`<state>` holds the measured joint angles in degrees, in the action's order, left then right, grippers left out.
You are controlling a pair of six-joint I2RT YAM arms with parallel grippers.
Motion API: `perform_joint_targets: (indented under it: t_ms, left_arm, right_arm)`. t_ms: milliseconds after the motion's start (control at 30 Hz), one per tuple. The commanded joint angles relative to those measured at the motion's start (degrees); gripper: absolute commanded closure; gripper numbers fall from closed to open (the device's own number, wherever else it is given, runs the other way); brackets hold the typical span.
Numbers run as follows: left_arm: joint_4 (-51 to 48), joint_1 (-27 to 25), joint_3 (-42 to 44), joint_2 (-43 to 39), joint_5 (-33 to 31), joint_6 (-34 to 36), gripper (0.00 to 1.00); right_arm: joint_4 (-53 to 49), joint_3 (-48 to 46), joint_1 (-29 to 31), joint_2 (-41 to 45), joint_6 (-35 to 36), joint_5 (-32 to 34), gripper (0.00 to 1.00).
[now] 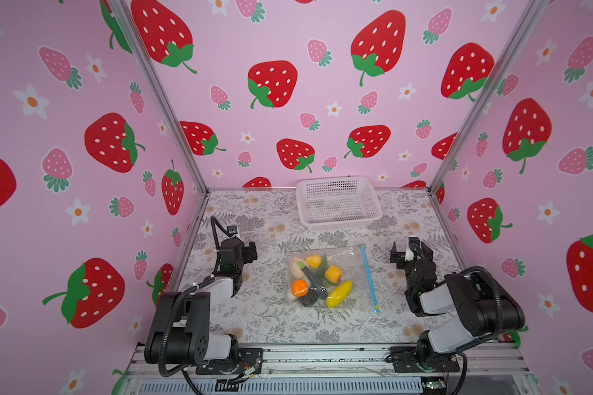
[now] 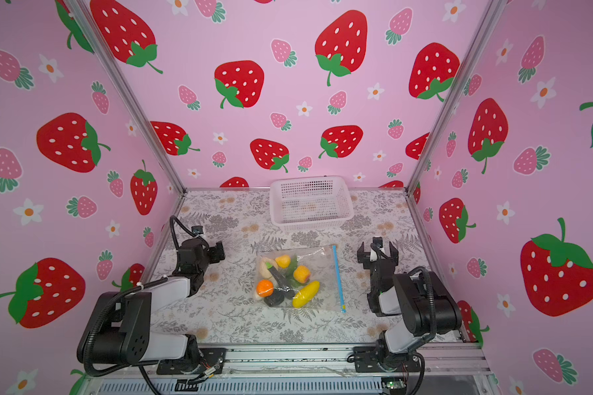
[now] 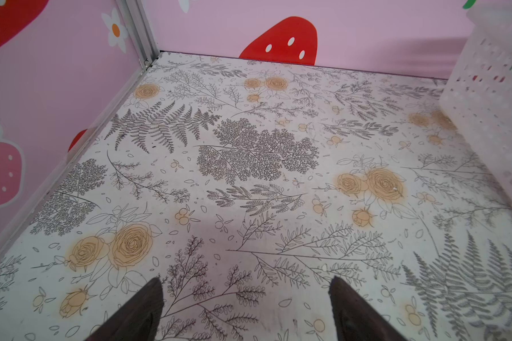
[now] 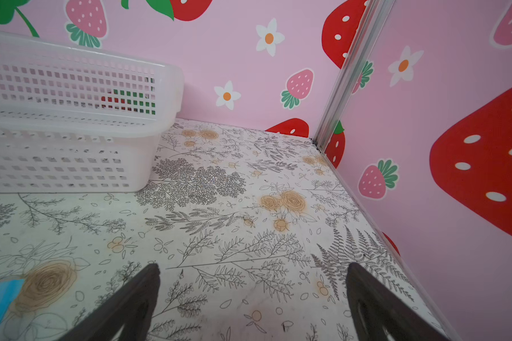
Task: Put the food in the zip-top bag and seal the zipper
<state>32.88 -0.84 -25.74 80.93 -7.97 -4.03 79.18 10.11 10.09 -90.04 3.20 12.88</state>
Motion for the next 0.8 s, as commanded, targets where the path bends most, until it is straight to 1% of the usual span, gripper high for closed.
perform_joint_targets:
  t_ms: [0, 200, 333, 600, 767]
  left_arm:
    - [6.8, 0.4, 0.3, 0.9, 1.8, 1.7, 0.11]
    - [11.4, 1.0, 2.1, 2.6, 3.2, 1.2, 0.11]
    - [15.7, 2.0, 3.8, 4.4, 2.5, -0.5, 0.10]
    - [17.5, 2.4, 4.1, 5.8, 2.4, -0.9, 0.10]
    - [16.8, 2.4, 3.4, 6.9, 2.3, -1.0, 0.10]
  right_arm:
    - [-0.3, 1.4, -1.2, 0.3, -1.6, -2.9, 0.01]
    - [-1.7, 2.1, -2.3, 0.2, -2.3, -4.8, 0.01]
    - [-1.8, 2.1, -2.5, 0.3, -2.4, -5.0, 0.01]
    - [-1.9, 2.1, -2.6, 0.3, -2.4, -5.3, 0.01]
    - [-2.0, 2.3, -2.6, 0.3, -2.2, -6.0, 0.01]
